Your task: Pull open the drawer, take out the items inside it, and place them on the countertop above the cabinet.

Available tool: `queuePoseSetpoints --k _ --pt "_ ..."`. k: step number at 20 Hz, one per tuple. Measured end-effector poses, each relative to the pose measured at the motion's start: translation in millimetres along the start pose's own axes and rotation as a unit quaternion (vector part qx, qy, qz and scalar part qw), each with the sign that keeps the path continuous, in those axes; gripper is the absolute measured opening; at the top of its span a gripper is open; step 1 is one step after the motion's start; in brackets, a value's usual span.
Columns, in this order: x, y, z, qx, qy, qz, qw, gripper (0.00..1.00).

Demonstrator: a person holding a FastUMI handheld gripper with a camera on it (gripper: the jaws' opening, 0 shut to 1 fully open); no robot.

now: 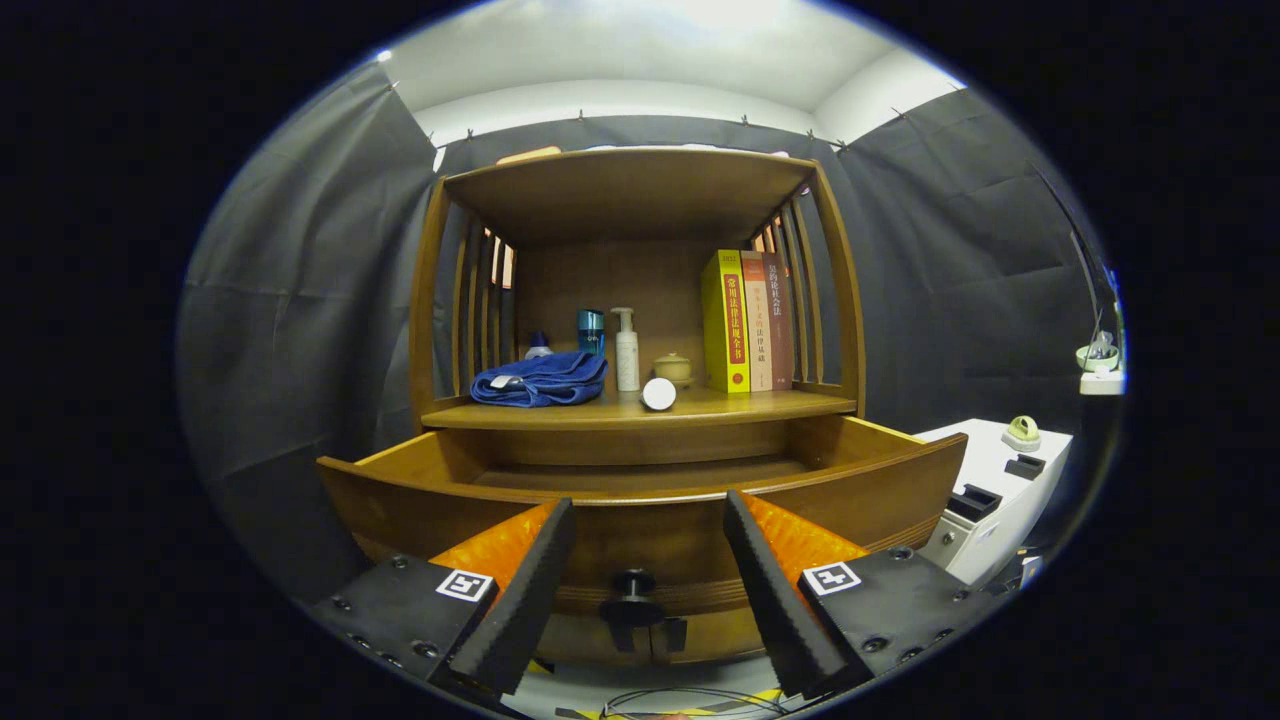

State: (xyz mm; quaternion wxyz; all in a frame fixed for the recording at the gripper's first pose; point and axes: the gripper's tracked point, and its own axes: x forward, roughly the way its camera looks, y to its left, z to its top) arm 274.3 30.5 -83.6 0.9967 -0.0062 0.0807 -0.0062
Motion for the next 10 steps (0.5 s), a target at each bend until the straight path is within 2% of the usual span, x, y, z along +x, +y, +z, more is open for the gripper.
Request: queuePoseSetpoints --k 10 --pt "16.7 -2.6 -41.1 0.019 0.049 0.006 0.999 0.97"
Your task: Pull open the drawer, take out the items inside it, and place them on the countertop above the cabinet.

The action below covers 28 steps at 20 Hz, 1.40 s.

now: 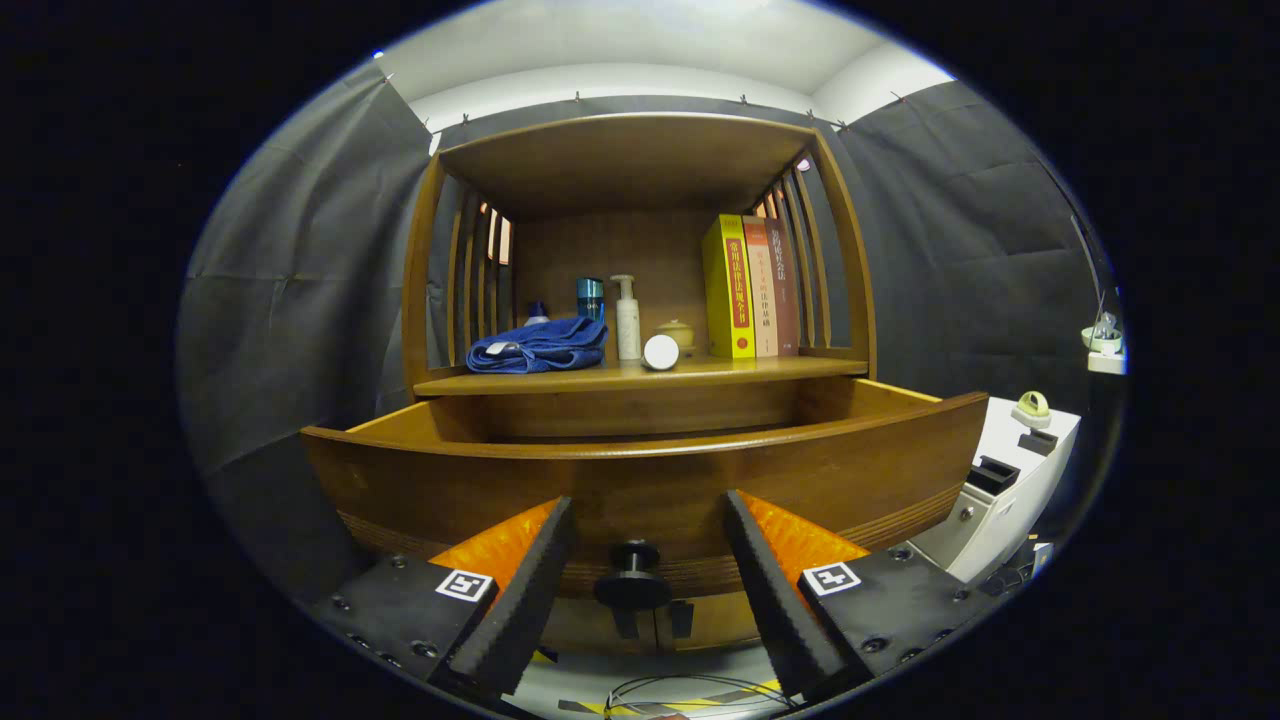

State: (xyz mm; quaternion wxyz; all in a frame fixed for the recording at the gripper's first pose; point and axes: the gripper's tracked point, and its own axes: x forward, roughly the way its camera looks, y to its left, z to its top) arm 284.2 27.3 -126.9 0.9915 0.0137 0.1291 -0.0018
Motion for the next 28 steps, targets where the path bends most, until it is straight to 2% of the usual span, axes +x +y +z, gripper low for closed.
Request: queuePoseSetpoints --k 9,28 --pt "12.3 -2.1 -3.0 0.0 0.017 0.0 1.0 0.98" --pt "143.6 -2.0 18.7 0.009 0.011 -0.003 1.0 0.98"
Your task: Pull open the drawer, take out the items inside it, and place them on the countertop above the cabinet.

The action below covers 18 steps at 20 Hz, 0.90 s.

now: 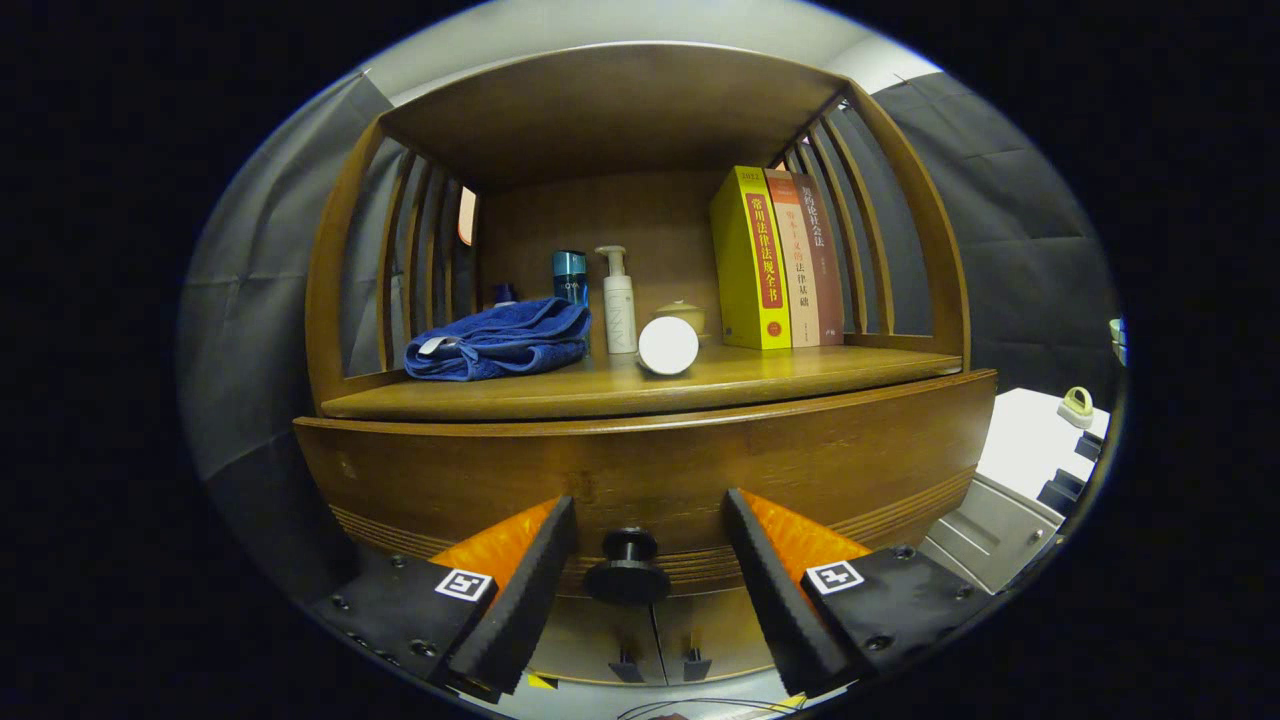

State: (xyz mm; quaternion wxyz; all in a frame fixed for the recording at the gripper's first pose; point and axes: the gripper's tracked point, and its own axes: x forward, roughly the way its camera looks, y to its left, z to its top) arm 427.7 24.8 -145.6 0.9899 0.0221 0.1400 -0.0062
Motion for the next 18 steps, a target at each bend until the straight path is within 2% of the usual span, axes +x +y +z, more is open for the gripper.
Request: queuePoseSetpoints --k 5,10,13,18 --pt "16.6 0.3 2.5 -0.001 -0.001 0.0 1.0 0.99" --pt "11.8 0.5 0.2 -0.002 0.011 -0.004 1.0 0.99" --pt "-14.0 -2.9 20.2 0.001 -0.004 -0.013 1.0 0.99" --pt "-85.0 -6.7 67.1 -0.001 -0.035 -0.023 0.999 0.98"
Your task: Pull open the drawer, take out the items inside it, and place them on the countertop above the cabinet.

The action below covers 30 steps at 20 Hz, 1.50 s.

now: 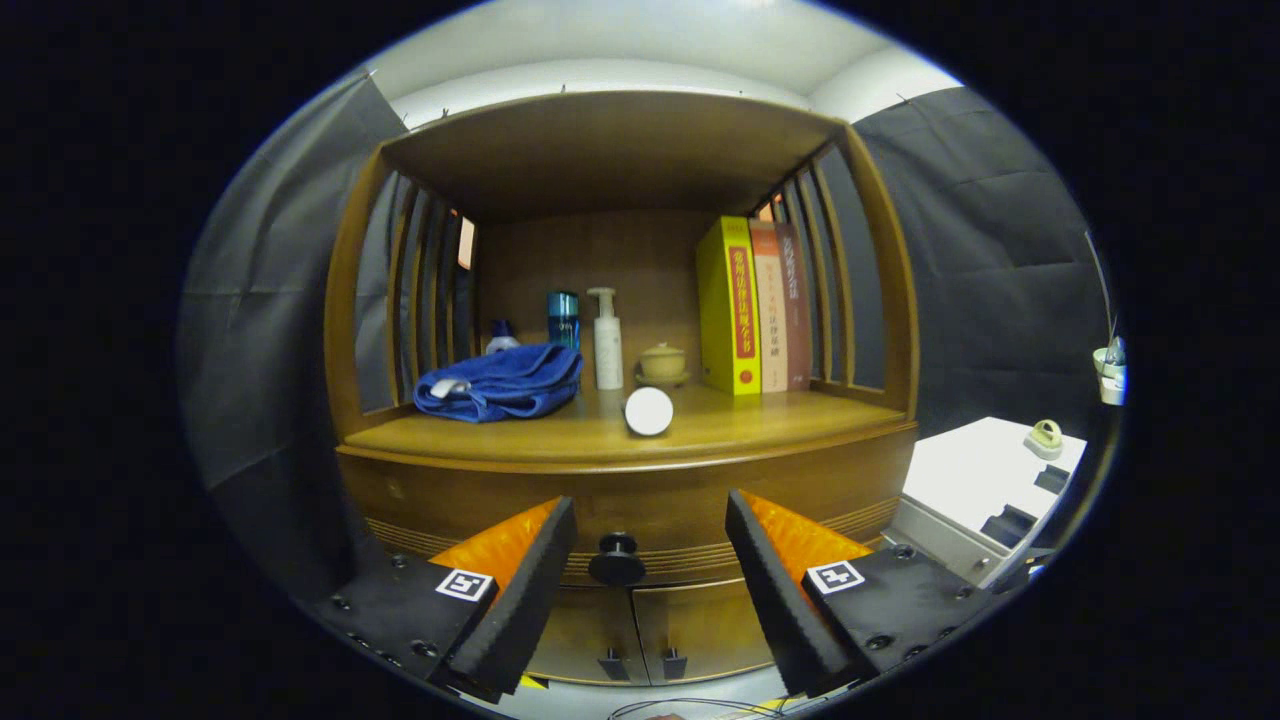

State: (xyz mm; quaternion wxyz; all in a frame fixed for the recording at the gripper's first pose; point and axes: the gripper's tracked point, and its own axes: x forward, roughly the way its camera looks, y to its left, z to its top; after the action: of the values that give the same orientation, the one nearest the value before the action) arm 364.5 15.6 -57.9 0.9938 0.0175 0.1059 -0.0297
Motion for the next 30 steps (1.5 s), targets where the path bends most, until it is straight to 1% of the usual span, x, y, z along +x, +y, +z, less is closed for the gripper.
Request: queuePoseSetpoints --k 4,6,9,12,15,18,22,25,30 --pt "-59.0 -7.4 41.2 0.002 -0.038 -0.001 0.999 0.98" --pt "-84.2 -0.6 57.5 0.007 -0.046 0.015 0.999 0.98" --pt "-107.7 4.3 72.6 0.016 -0.053 0.036 0.998 0.98" --pt "-123.3 -2.3 85.4 0.019 -0.054 0.031 0.998 0.98" --pt "-126.8 1.9 92.0 0.013 -0.061 0.039 0.997 0.98" --pt "-125.3 7.7 87.9 0.011 -0.063 0.041 0.997 0.98" --pt "-122.4 19.5 80.8 0.016 -0.06 0.058 0.996 0.98" --pt "-118.4 13.3 76.3 0.007 -0.059 0.052 0.997 0.98" --pt "-120.0 7.4 83.9 0.027 -0.065 0.051 0.996 0.98"
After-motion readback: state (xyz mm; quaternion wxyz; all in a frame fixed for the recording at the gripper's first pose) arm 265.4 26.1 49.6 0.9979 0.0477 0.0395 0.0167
